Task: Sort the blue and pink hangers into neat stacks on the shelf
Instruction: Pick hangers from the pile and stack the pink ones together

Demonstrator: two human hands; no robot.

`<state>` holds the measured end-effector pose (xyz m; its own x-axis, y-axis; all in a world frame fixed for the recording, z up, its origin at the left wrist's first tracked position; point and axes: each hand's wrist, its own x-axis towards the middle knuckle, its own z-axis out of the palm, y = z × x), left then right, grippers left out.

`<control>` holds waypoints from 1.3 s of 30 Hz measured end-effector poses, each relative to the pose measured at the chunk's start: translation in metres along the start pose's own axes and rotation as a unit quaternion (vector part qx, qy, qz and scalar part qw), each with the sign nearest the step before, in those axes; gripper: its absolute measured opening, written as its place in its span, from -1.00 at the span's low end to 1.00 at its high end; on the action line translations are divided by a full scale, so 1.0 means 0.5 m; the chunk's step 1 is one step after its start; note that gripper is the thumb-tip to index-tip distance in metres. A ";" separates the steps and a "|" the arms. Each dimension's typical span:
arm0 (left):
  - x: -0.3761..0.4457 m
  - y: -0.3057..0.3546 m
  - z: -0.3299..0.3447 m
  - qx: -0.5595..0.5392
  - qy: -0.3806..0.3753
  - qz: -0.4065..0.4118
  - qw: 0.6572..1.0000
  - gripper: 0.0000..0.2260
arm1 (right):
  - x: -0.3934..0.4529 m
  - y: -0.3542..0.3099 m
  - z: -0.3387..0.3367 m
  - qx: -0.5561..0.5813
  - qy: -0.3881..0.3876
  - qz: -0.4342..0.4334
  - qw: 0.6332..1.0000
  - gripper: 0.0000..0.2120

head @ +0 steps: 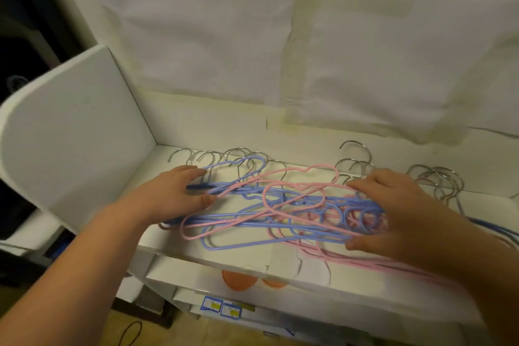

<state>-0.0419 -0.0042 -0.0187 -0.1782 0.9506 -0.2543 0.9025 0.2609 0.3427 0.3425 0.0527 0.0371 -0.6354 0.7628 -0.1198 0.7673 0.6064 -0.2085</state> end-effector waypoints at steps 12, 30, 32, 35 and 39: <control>-0.007 -0.024 -0.020 -0.010 0.012 0.056 0.998 -0.35 | 0.039 -0.045 0.016 -0.007 -0.003 -0.034 0.999 -0.10; -0.094 0.123 -0.003 0.032 0.170 0.185 0.967 -0.36 | -0.087 -0.038 -0.021 0.010 0.063 0.100 0.993 -0.09; -0.106 0.161 0.004 0.044 0.174 0.227 0.957 -0.38 | -0.133 -0.030 -0.033 0.003 0.083 0.112 0.990 -0.09; -0.133 0.224 0.017 0.062 0.191 0.263 0.944 -0.42 | -0.216 -0.017 -0.050 -0.006 0.107 0.136 0.985 -0.07; -0.186 0.318 0.043 0.074 0.180 0.298 0.935 -0.35 | -0.358 -0.001 -0.059 -0.007 0.146 0.162 0.976 -0.09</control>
<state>0.1265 -0.0548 0.0402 0.2770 0.9217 0.2715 0.9231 -0.3337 0.1910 0.4582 -0.0776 0.0872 -0.3097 0.9450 0.1050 0.9259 0.3248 -0.1929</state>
